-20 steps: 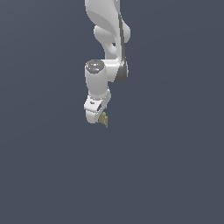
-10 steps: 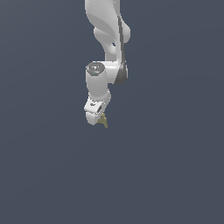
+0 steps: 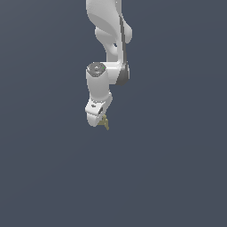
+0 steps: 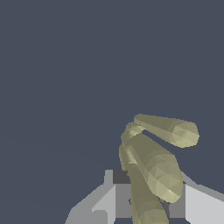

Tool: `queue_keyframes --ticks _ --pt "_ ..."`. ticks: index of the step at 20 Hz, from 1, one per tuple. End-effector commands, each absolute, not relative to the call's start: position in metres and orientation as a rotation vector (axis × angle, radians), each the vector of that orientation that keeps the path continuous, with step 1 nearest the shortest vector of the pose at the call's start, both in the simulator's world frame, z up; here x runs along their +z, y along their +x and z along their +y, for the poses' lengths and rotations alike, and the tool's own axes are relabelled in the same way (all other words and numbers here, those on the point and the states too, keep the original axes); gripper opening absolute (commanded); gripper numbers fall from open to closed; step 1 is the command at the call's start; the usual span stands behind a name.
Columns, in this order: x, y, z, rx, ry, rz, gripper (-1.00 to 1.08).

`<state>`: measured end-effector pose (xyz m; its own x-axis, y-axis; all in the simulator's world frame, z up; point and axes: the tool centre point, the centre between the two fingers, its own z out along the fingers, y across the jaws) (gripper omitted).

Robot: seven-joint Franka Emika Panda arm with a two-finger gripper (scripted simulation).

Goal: Pick up the object and move it to a goal position.

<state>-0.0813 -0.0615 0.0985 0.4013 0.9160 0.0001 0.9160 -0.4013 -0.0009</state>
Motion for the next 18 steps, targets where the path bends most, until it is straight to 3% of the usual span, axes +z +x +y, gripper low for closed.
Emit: queue_keyframes --ticks 1,18 --pt "0.103 -0.078 -0.062 0.0 -2.629 -1.719 -1.0" --pt "0.177 -0.017 -0.064 -0.001 -2.629 -1.719 -1.0"
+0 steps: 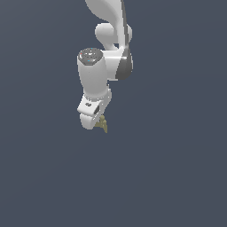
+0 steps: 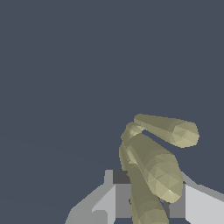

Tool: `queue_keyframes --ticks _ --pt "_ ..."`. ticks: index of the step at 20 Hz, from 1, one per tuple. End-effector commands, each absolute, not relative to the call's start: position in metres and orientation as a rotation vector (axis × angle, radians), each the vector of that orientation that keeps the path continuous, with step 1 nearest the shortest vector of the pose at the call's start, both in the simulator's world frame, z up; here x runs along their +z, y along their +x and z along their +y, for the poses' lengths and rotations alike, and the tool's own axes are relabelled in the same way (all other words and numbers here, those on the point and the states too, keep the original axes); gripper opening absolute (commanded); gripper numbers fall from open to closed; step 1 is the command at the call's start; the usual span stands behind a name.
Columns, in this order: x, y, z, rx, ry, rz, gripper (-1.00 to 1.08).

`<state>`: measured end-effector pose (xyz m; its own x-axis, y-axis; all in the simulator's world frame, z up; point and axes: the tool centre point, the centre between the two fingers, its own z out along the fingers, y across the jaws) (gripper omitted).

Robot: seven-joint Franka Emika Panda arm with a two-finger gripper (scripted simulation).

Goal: Pick up the object and move it to a goal position.

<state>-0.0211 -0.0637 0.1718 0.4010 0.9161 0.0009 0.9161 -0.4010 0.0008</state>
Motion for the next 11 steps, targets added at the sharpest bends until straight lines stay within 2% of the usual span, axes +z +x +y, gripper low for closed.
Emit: queue_keyframes --ticks 1,11 --pt "0.1794 -0.0144 -0.0642 0.0 2.63 1.719 -1.0" --pt "0.1853 -0.0078 -0.0647 0.0 2.63 1.719 -1.0"
